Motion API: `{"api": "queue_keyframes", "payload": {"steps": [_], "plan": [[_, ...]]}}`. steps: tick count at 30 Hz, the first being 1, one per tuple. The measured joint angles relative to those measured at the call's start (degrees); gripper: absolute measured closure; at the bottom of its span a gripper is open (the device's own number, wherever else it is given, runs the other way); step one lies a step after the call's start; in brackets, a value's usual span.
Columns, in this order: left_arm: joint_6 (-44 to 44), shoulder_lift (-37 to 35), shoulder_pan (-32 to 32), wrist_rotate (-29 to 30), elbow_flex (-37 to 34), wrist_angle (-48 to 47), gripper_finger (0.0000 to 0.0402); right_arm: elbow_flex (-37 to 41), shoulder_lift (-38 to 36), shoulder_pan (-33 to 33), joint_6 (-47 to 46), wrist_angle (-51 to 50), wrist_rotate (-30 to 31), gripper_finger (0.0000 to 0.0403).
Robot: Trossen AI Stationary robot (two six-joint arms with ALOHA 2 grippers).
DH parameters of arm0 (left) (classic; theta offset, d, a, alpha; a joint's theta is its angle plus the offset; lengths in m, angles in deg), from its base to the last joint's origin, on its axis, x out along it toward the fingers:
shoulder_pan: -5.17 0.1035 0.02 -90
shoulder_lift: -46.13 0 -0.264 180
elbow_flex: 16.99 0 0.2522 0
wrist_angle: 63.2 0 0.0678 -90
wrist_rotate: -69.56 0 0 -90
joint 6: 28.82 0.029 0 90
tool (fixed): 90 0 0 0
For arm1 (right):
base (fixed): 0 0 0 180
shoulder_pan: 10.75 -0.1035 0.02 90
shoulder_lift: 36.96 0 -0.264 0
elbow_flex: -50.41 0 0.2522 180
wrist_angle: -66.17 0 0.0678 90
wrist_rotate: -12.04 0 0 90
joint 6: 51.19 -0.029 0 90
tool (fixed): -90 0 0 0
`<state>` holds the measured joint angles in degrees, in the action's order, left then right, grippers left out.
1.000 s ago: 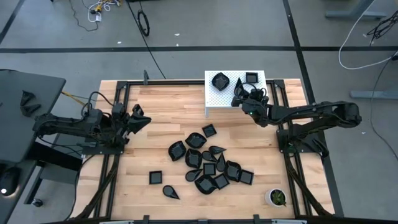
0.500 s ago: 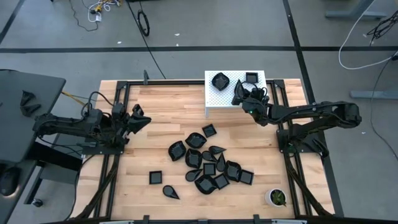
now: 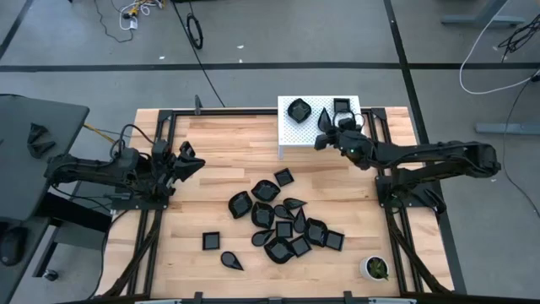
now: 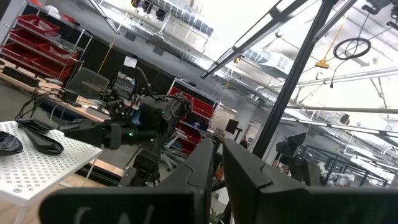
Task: Pick & Place Mini shaped plates
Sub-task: Stack the leaf shaped plate on top of the leaf shaped plates on the shelf
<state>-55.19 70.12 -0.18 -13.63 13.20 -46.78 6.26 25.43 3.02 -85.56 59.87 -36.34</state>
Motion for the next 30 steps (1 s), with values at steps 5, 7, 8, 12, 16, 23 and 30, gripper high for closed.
{"api": "queue_keyframes", "payload": {"steps": [5,7,8,12,16,23,30], "plan": [[0.0,0.0,0.0,0.0,0.0,0.0,0.036,0.0,0.7,2.1,-5.0,-7.6,-2.9,0.0398],[0.0,0.0,0.0,0.0,0.0,0.0,0.036,0.0,1.1,2.5,-6.3,-9.1,-2.8,0.04],[0.0,0.0,0.0,0.0,0.0,0.0,0.036,0.0,1.2,2.5,-6.4,-9.4,-2.7,0.04],[0.0,0.0,0.0,0.0,0.0,0.0,0.036,0.0,1.2,2.6,-6.4,-9.0,-2.2,0.04],[0.0,0.0,0.0,0.0,0.0,0.0,0.036,0.0,1.2,2.4,-4.2,-6.2,-1.6,0.04],[0.0,0.0,0.0,0.0,0.0,0.0,0.036,0.0,1.2,1.4,1.4,0.0,-0.5,0.0401],[0.0,0.0,0.0,0.0,0.0,0.0,0.036,0.0,1.2,-2.5,8.6,6.3,-10.1,0.0401]]}}
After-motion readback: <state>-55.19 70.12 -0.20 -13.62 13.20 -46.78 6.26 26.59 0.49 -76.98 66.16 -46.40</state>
